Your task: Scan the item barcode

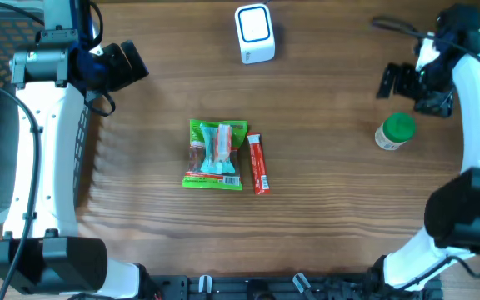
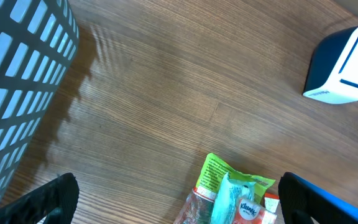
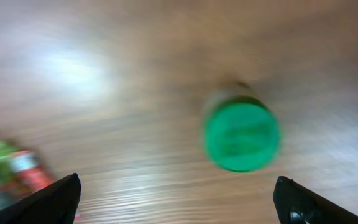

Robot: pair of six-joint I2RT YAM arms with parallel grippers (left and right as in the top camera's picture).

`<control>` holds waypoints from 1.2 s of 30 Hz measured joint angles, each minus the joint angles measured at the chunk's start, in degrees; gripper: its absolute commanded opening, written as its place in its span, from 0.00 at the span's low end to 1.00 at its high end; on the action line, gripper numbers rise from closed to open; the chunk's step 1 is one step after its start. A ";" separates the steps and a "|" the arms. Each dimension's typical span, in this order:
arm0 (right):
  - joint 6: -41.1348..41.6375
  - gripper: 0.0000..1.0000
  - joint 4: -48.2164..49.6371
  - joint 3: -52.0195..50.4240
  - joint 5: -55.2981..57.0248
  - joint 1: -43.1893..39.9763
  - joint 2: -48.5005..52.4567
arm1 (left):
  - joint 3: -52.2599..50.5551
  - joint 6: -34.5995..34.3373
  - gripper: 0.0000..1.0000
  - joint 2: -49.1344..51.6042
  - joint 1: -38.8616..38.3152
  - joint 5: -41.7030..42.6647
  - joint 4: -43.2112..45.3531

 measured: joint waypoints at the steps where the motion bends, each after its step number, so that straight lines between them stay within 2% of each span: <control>1: -0.07 1.00 0.00 0.48 -2.38 0.04 -0.68 | 0.00 -0.02 1.00 0.00 0.00 0.00 0.00; 3: -0.07 0.94 -0.02 0.68 -6.78 0.07 -1.18 | 0.00 0.00 1.00 0.00 0.00 0.02 0.00; 6: 0.04 0.72 0.00 0.22 -13.03 0.50 -1.14 | 0.00 0.00 1.00 0.00 0.00 0.00 0.00; 10: -0.11 0.62 -0.24 -0.44 -18.23 3.61 -1.14 | 0.00 -0.02 1.00 0.00 0.00 0.00 0.00; 15: 0.72 0.64 1.55 -2.40 -20.46 12.70 -1.14 | 0.00 -0.02 1.00 0.00 0.00 0.00 0.00; 17: 2.60 0.68 4.42 -3.63 -20.24 17.14 -1.14 | 0.00 -0.02 1.00 0.00 0.00 0.00 0.00; 20: 6.95 0.68 9.42 -5.55 -18.53 25.11 -1.14 | 0.00 -0.02 1.00 0.00 0.00 0.00 0.00; 24: 13.16 0.70 17.94 -8.11 -14.27 35.91 -1.14 | 0.00 -0.02 1.00 -0.02 0.00 0.00 0.00; 30: 18.49 0.72 26.18 -10.34 -6.12 47.56 -1.05 | 0.00 -0.02 1.00 0.00 0.00 0.00 -0.02; 36: 23.61 0.72 29.55 -12.61 3.93 52.92 -0.79 | 0.00 -0.02 1.00 0.00 0.00 0.00 0.00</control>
